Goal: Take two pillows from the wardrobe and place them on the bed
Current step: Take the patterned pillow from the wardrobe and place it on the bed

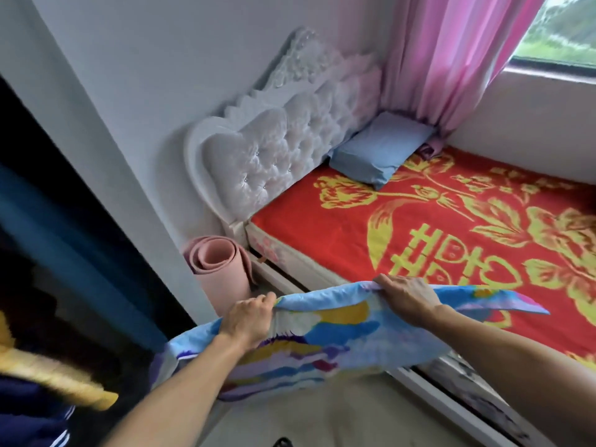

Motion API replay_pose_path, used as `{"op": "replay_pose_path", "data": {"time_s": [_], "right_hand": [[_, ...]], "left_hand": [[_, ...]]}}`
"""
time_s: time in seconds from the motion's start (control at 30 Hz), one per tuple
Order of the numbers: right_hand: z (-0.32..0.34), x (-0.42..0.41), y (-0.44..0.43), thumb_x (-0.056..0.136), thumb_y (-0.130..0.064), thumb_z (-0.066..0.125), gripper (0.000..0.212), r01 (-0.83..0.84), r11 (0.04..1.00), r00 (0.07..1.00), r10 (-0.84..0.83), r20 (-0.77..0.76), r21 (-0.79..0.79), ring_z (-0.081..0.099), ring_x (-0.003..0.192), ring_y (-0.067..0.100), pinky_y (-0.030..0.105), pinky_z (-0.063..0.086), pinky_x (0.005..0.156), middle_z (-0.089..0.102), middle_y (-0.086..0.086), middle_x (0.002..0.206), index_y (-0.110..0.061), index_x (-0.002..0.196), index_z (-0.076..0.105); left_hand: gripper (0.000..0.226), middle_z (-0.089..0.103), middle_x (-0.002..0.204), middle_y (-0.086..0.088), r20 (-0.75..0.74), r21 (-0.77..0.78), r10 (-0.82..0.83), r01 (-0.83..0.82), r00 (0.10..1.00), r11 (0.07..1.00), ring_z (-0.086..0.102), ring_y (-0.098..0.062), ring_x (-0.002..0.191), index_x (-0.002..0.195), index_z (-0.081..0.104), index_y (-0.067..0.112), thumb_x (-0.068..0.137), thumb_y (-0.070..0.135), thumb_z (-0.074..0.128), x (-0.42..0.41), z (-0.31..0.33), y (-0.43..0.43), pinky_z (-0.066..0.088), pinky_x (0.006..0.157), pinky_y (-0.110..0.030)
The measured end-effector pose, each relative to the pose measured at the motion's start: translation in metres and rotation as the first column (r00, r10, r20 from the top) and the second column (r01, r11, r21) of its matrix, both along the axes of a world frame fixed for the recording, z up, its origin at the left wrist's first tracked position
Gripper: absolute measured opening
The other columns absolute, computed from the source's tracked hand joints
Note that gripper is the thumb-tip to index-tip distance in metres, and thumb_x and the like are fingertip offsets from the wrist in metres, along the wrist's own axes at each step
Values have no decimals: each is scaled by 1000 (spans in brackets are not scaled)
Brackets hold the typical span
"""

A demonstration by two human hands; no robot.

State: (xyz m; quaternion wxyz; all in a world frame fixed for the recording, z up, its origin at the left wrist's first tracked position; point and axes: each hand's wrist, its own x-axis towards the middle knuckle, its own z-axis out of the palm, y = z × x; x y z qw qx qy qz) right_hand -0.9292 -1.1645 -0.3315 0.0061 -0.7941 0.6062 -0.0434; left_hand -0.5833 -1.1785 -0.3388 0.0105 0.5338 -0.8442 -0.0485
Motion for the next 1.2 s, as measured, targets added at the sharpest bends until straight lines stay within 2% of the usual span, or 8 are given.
{"op": "replay_pose_path", "data": {"time_s": [0.1,0.23,0.3,0.47,0.63,0.8,1.0,1.2], "right_hand": [[-3,-15,-34,96,-38,41,22,80,997,997,-79,-18,24,65,94,30,37,43,68,69,4,102,-21,105,52],[-8,-37,-86,97,-39,37,21,188,981,982,-186,-44,47,64,98,29,36,38,67,69,1,106,-23,104,49],[-4,-47,-113,97,-37,35,18,226,973,973,-223,-58,54,64,98,29,37,41,69,68,0,106,-24,102,47],[8,-67,-172,96,-36,40,17,301,954,953,-301,-17,-4,65,95,30,36,40,65,69,2,104,-23,102,49],[11,-89,-240,95,-34,42,13,332,943,943,-332,11,-20,65,93,30,37,43,66,68,2,99,-23,98,48],[-4,-111,-336,95,-34,40,17,307,952,951,-307,28,-14,64,93,31,38,43,68,68,2,100,-21,101,50],[-33,-134,-463,95,-32,43,16,286,958,955,-287,77,25,64,97,28,37,41,73,68,1,102,-21,102,53],[-44,-146,-575,96,-29,45,18,300,954,947,-300,116,14,62,103,25,38,37,82,69,-2,104,-25,106,59]], "left_hand": [[16,69,97,-3,-28,11,-23,23,999,1000,66,-31,83,104,45,23,95,26,31,-20,-1,-51,48,68,-42],[23,70,101,-5,-21,26,-68,68,997,997,66,-34,86,109,47,23,94,25,31,-49,-5,-132,47,69,-42],[22,69,102,-5,-23,33,-98,99,995,995,65,-34,87,110,47,23,93,23,32,-62,-3,-171,47,70,-42],[15,69,96,-6,-69,31,-141,144,988,989,64,-34,86,99,46,23,92,25,33,-89,11,-257,47,69,-43],[16,69,92,-3,-66,-30,-178,176,982,984,66,-31,82,98,48,22,93,28,34,-113,20,-329,48,65,-41],[18,69,90,-4,-62,-25,-130,129,990,991,65,-33,81,99,50,21,93,25,33,-133,15,-409,47,66,-42],[20,69,94,-9,3,56,-29,29,1000,998,64,-35,86,102,51,18,94,20,32,-157,7,-510,48,71,-44],[19,68,90,-9,-45,38,75,-74,996,997,63,-34,82,100,54,16,95,21,37,-174,-2,-589,45,65,-40]]}}
